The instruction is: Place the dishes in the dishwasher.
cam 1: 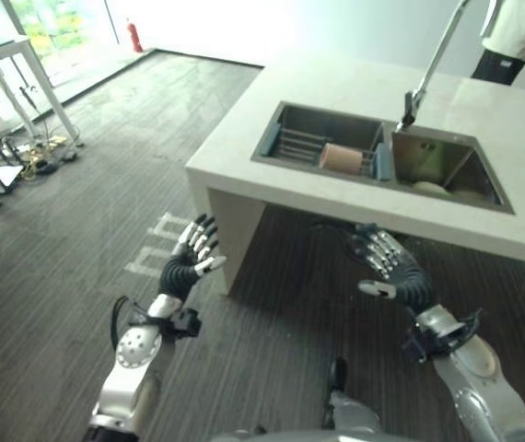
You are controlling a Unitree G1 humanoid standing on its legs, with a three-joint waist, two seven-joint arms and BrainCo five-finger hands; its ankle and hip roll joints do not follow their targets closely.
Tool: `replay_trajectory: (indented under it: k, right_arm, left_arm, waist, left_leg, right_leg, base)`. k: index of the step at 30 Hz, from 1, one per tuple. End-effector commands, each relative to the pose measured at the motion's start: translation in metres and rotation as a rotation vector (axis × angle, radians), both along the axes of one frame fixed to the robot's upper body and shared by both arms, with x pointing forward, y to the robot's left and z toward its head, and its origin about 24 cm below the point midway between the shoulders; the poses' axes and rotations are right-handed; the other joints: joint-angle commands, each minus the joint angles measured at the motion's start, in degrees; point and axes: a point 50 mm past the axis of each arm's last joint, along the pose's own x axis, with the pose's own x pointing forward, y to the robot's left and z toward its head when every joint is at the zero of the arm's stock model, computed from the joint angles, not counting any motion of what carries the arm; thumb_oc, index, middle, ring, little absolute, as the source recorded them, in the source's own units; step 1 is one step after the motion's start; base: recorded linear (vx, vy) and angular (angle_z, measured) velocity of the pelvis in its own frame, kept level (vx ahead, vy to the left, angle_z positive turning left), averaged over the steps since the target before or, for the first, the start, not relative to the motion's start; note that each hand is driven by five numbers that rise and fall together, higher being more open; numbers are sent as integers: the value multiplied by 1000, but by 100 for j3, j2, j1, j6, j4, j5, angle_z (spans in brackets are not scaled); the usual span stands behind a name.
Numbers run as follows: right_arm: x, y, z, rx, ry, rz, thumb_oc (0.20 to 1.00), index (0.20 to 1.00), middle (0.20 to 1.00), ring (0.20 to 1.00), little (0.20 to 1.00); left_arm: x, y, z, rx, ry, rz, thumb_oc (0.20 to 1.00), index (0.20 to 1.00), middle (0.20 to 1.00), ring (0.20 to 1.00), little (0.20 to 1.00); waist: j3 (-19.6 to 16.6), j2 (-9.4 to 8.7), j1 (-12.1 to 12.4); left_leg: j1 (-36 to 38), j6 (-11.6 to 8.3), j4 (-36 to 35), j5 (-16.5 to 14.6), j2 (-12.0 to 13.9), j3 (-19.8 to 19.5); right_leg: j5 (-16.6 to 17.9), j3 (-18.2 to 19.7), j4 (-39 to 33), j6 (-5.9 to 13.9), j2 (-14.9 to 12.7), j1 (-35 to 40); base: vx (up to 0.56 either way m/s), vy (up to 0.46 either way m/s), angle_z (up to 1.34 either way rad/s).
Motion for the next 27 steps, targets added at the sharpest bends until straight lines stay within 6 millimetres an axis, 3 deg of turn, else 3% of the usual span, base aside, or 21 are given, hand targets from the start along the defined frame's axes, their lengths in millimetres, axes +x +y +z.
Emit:
replay_trajectory:
  k: [1, 7, 11, 16, 17, 20, 22, 24, 27]
  right_arm:
    - [20, -2, 48, 28, -229, -3, 1000, 1000, 1000, 1000, 1000]
    - [17, -5, 66, 47, -311, -10, 1000, 1000, 1000, 1000, 1000]
    - [13, -9, 76, 70, -373, -11, 1000, 1000, 1000, 1000, 1000]
    - [12, -9, 79, 75, -394, -16, 1000, 1000, 1000, 1000, 1000]
    - [12, -8, 78, 72, -392, -19, 1000, 1000, 1000, 1000, 1000]
    - [13, -8, 74, 70, -376, -22, 1000, 1000, 1000, 1000, 1000]
    - [13, -8, 73, 74, -370, -30, 1000, 1000, 1000, 1000, 1000]
    - [13, -8, 73, 77, -368, -34, 1000, 1000, 1000, 1000, 1000]
    - [11, -11, 72, 65, -364, -36, 1000, 1000, 1000, 1000, 1000]
  left_arm:
    - [1, -8, 56, 22, -305, -17, 1000, 1000, 1000, 1000, 1000]
    - [0, -5, 79, -20, -429, 17, 1000, 1000, 1000, 1000, 1000]
    - [-4, -6, 88, -20, -500, 4, 1000, 1000, 1000, 1000, 1000]
    - [-7, -7, 90, -24, -529, -5, 1000, 1000, 1000, 1000, 1000]
    - [-9, -6, 90, -24, -531, -5, 1000, 1000, 1000, 1000, 1000]
    - [-12, -3, 86, -25, -526, 3, 1000, 1000, 1000, 1000, 1000]
    - [-13, -2, 86, -37, -524, 1, 1000, 1000, 1000, 1000, 1000]
    - [-13, -1, 87, -64, -529, -4, 1000, 1000, 1000, 1000, 1000]
    - [-12, -2, 87, -71, -533, -7, 1000, 1000, 1000, 1000, 1000]
  waist:
    - [-164, 132, -65]
    - [-266, 235, -205]
    - [-333, 376, -274]
    - [-333, 346, -267]
    - [-303, 298, -239]
    - [-251, 262, -178]
    - [-231, 261, -161]
    - [-246, 376, -184]
    - [-257, 487, -182]
  left_leg:
    - [81, -442, -163, -166, 542, 23]
    - [153, -639, -1, -83, 829, 138]
    - [-3, -864, 465, 397, 1084, 101]
    - [-434, -978, 1596, 768, 1248, 35]
    - [-696, -951, 2157, 788, 1216, -16]
    - [-1079, -888, 2704, 775, 1155, -69]
    - [-1089, -853, 2336, 729, 1239, 23]
    - [-935, -914, 1330, 851, 1400, 123]
    - [-728, -1037, 290, 1033, 1423, -24]
  right_leg:
    - [-77, 154, 111, 99, 285, 228]
    - [-271, 313, 103, -118, 536, 390]
    - [-419, 401, -2, -323, 806, 548]
    - [-500, 510, -112, -557, 942, 700]
    - [-523, 562, -127, -636, 952, 739]
    - [-582, 678, -130, -722, 986, 845]
    - [-623, 727, -129, -670, 967, 906]
    - [-711, 695, -136, -581, 959, 954]
    - [-806, 721, -168, -482, 932, 1059]
  base:
    - [228, -358, 18]
    - [104, -289, -4]
    - [24, -233, -2]
    - [2, -209, 3]
    - [28, -242, -5]
    - [56, -138, -18]
    - [91, 62, -14]
    - [135, 193, -14]
    - [177, 230, 10]
